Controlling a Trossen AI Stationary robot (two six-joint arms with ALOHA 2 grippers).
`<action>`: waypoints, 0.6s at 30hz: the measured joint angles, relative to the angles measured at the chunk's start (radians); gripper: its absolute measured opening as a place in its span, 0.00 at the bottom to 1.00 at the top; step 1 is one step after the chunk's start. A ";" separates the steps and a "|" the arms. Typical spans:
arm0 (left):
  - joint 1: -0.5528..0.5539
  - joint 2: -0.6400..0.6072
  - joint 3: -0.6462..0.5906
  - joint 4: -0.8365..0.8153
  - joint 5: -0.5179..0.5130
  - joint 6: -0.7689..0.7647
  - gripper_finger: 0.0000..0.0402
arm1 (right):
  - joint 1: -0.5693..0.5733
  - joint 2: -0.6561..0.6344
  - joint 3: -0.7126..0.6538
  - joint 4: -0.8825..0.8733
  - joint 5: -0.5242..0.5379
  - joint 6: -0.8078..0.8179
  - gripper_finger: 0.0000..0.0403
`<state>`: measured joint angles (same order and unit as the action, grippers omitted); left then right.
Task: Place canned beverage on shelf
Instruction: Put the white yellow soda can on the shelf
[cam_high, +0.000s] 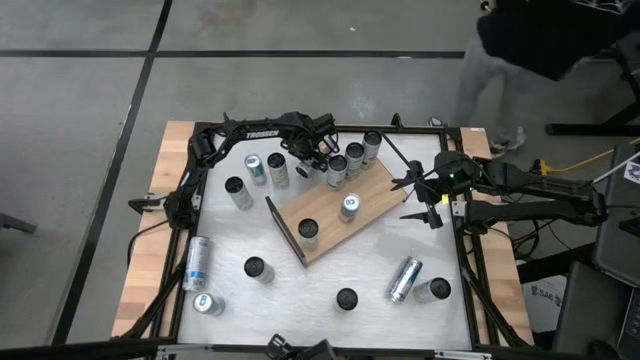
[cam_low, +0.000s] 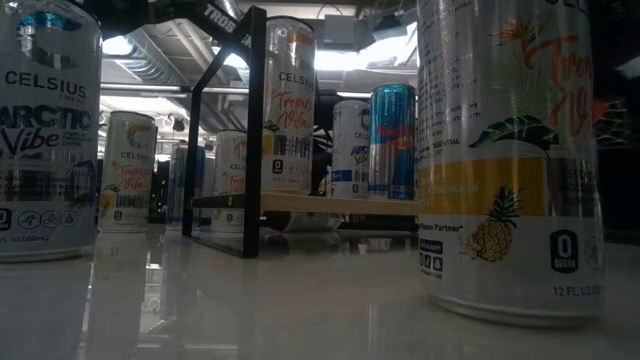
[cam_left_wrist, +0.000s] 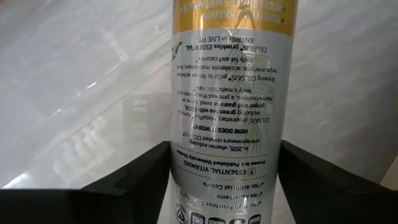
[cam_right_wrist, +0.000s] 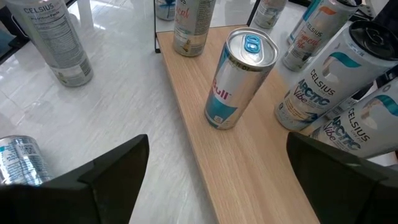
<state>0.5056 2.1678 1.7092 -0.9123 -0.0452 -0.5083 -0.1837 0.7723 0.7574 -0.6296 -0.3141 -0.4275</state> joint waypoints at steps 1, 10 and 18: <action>0.000 0.000 0.000 0.000 0.000 -0.001 0.66 | 0.000 0.000 0.000 0.000 0.000 0.000 0.92; 0.004 0.003 0.000 0.002 -0.023 -0.002 0.70 | 0.000 0.000 0.000 0.000 0.000 -0.001 0.92; 0.006 0.003 -0.001 0.006 -0.026 0.029 0.70 | 0.000 0.000 0.000 0.000 0.000 -0.001 0.92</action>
<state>0.5113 2.1708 1.7081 -0.9065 -0.0715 -0.4797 -0.1837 0.7719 0.7574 -0.6296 -0.3141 -0.4290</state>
